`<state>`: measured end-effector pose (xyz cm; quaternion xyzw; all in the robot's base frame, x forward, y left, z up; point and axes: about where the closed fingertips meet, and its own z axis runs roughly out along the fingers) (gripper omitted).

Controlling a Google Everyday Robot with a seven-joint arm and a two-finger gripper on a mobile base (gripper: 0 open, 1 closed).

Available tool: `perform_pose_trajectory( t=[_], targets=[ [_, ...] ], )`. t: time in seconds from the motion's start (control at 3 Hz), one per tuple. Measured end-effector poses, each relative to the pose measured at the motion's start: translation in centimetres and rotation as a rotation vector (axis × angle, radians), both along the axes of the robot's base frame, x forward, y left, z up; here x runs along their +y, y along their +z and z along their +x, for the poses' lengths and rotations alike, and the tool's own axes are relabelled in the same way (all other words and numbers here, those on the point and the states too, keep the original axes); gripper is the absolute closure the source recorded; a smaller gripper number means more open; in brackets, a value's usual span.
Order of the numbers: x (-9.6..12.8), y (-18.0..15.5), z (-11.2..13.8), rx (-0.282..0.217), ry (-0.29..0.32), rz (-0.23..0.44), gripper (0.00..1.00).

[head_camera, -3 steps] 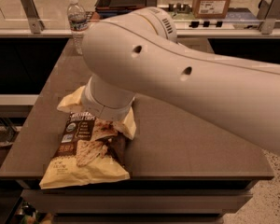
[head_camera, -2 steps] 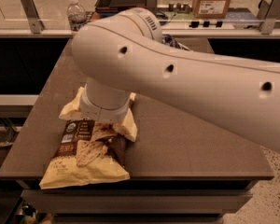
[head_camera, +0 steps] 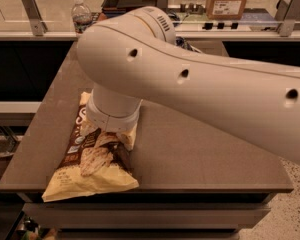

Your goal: Move brown chip bag near water bottle

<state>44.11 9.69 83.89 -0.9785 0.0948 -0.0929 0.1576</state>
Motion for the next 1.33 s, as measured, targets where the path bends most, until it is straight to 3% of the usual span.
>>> perform_pose_trajectory(
  t=[0.67,1.0,1.33],
  targets=[
    [0.05,0.24,-0.13,-0.005,0.002,-0.001,0.87],
    [0.05,0.71,-0.13,-0.005,0.002,-0.001,1.0],
    [0.05,0.72,-0.14,-0.005,0.002,-0.001,1.0]
  ],
)
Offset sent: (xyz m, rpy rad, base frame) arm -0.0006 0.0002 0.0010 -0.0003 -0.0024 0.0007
